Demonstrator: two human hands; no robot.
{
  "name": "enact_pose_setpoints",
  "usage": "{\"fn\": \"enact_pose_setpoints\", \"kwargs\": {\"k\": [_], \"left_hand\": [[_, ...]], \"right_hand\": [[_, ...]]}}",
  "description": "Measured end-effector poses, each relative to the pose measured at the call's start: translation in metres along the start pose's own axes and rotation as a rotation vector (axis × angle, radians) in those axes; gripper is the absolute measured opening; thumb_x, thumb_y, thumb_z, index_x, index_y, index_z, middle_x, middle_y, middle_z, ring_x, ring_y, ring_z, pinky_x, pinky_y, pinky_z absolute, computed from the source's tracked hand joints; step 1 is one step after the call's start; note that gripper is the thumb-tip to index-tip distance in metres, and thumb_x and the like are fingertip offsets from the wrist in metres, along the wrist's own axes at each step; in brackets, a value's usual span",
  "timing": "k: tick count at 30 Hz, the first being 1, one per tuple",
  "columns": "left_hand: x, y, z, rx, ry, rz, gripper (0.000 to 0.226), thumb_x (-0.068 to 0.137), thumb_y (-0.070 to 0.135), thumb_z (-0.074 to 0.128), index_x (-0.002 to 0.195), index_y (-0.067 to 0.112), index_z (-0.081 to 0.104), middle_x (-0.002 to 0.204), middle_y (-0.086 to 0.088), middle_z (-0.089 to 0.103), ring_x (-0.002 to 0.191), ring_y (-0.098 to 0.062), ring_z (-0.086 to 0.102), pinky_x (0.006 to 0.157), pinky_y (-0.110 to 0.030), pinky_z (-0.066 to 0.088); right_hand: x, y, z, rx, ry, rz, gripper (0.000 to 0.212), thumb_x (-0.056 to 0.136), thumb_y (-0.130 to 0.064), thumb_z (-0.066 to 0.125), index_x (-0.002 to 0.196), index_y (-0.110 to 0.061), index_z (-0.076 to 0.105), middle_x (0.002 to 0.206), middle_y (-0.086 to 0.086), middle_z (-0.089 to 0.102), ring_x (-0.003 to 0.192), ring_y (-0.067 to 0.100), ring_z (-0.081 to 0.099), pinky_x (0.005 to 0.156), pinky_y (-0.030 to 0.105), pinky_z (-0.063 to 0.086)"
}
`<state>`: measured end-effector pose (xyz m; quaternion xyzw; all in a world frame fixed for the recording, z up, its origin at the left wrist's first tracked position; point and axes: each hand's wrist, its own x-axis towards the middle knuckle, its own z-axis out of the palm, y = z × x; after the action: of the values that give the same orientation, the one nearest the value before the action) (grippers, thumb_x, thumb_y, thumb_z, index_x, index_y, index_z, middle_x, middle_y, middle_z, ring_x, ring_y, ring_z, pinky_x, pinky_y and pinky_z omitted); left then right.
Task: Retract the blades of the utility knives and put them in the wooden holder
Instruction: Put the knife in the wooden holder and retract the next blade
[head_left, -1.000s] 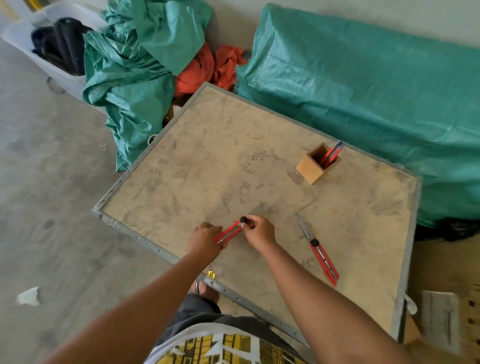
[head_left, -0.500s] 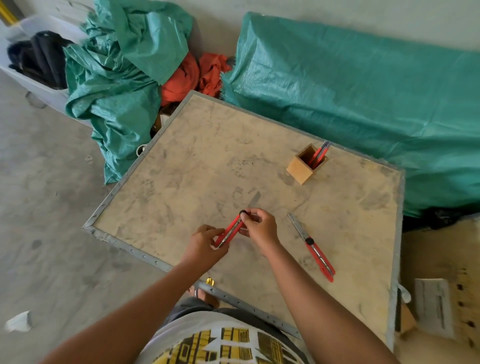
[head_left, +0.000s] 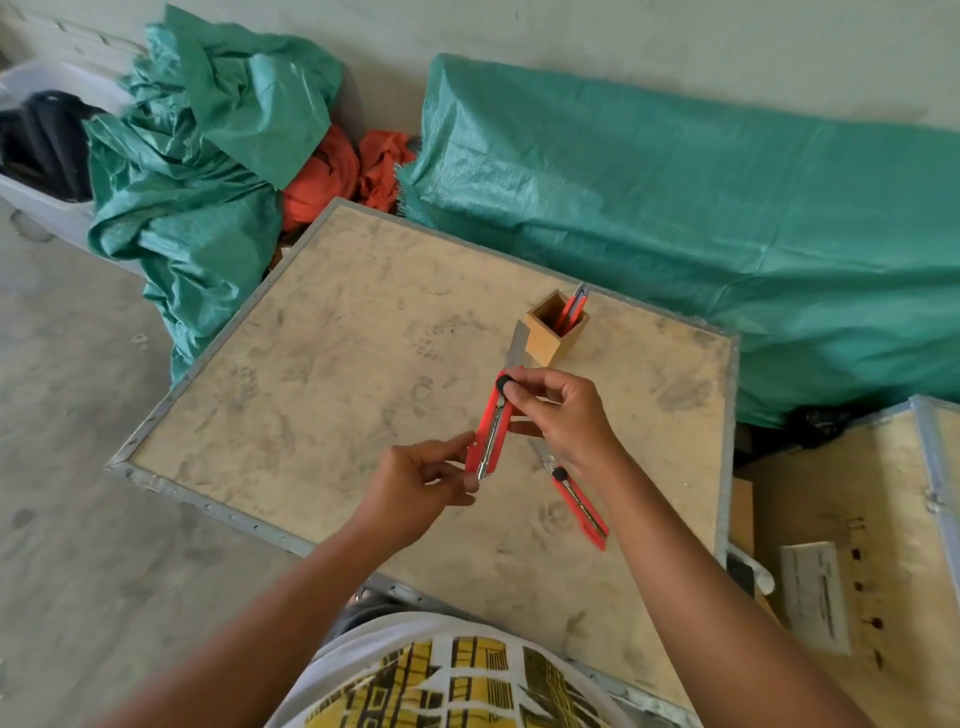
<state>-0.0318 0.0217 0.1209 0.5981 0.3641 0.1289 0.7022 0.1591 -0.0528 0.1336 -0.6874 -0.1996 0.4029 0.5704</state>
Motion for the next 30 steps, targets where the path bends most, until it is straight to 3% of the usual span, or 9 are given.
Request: {"fn": "enact_pose_setpoints", "kwargs": {"k": [5, 10, 13, 16, 20, 26, 30], "left_hand": [[0.0, 0.012, 0.026, -0.145, 0.04, 0.022, 0.046, 0.08, -0.016, 0.068, 0.115, 0.013, 0.071, 0.087, -0.004, 0.077, 0.078, -0.019, 0.069, 0.076, -0.039, 0.062], [0.004, 0.023, 0.038, -0.137, 0.037, 0.052, 0.047, 0.078, -0.014, 0.07, 0.121, 0.003, 0.067, 0.09, -0.007, 0.077, 0.084, -0.024, 0.07, 0.079, -0.039, 0.062], [0.006, 0.03, 0.042, -0.121, 0.029, 0.058, 0.047, 0.078, -0.013, 0.071, 0.121, 0.005, 0.067, 0.094, -0.011, 0.076, 0.083, -0.024, 0.071, 0.078, -0.034, 0.062], [0.009, 0.035, 0.043, -0.082, 0.02, 0.083, 0.047, 0.076, -0.01, 0.074, 0.117, 0.013, 0.069, 0.097, -0.013, 0.077, 0.082, -0.025, 0.073, 0.078, -0.032, 0.061], [0.013, 0.039, 0.041, -0.045, -0.006, 0.097, 0.048, 0.076, -0.012, 0.074, 0.119, 0.008, 0.069, 0.097, -0.014, 0.077, 0.081, -0.02, 0.073, 0.077, -0.03, 0.061], [0.019, 0.041, 0.039, -0.03, -0.028, 0.105, 0.048, 0.077, -0.011, 0.074, 0.12, 0.008, 0.068, 0.098, -0.016, 0.076, 0.084, -0.024, 0.074, 0.081, -0.034, 0.061], [0.022, 0.04, 0.039, -0.027, -0.035, 0.108, 0.048, 0.076, -0.011, 0.074, 0.119, 0.01, 0.068, 0.098, -0.015, 0.077, 0.085, -0.026, 0.074, 0.082, -0.036, 0.061]], "right_hand": [[-0.024, -0.006, -0.024, -0.19, -0.192, -0.015, 0.02, 0.091, -0.014, 0.075, 0.11, -0.017, 0.079, 0.101, 0.011, 0.08, 0.092, 0.023, 0.078, 0.074, 0.041, 0.067], [-0.035, -0.011, -0.037, -0.303, -0.197, -0.084, 0.025, 0.092, -0.016, 0.075, 0.115, -0.024, 0.078, 0.097, -0.003, 0.081, 0.081, 0.01, 0.073, 0.074, 0.041, 0.066], [-0.038, -0.015, -0.042, -0.352, -0.221, -0.136, 0.035, 0.093, -0.016, 0.074, 0.124, -0.033, 0.073, 0.105, -0.01, 0.079, 0.081, 0.023, 0.073, 0.074, 0.039, 0.065], [-0.039, -0.017, -0.042, -0.36, -0.171, -0.159, 0.028, 0.09, -0.016, 0.077, 0.115, -0.028, 0.078, 0.101, -0.006, 0.08, 0.08, 0.021, 0.073, 0.072, 0.04, 0.066], [-0.037, -0.014, -0.04, -0.367, -0.049, -0.16, 0.02, 0.079, -0.023, 0.087, 0.097, -0.02, 0.076, 0.094, -0.003, 0.078, 0.08, 0.014, 0.075, 0.075, 0.035, 0.065], [-0.036, -0.016, -0.042, -0.351, -0.115, -0.187, 0.026, 0.09, -0.018, 0.077, 0.115, -0.028, 0.076, 0.104, -0.006, 0.078, 0.086, 0.013, 0.075, 0.078, 0.03, 0.065], [-0.035, -0.017, -0.041, -0.393, -0.052, -0.222, 0.022, 0.084, -0.015, 0.083, 0.105, -0.018, 0.078, 0.099, -0.007, 0.078, 0.082, 0.008, 0.074, 0.077, 0.02, 0.061]]}}
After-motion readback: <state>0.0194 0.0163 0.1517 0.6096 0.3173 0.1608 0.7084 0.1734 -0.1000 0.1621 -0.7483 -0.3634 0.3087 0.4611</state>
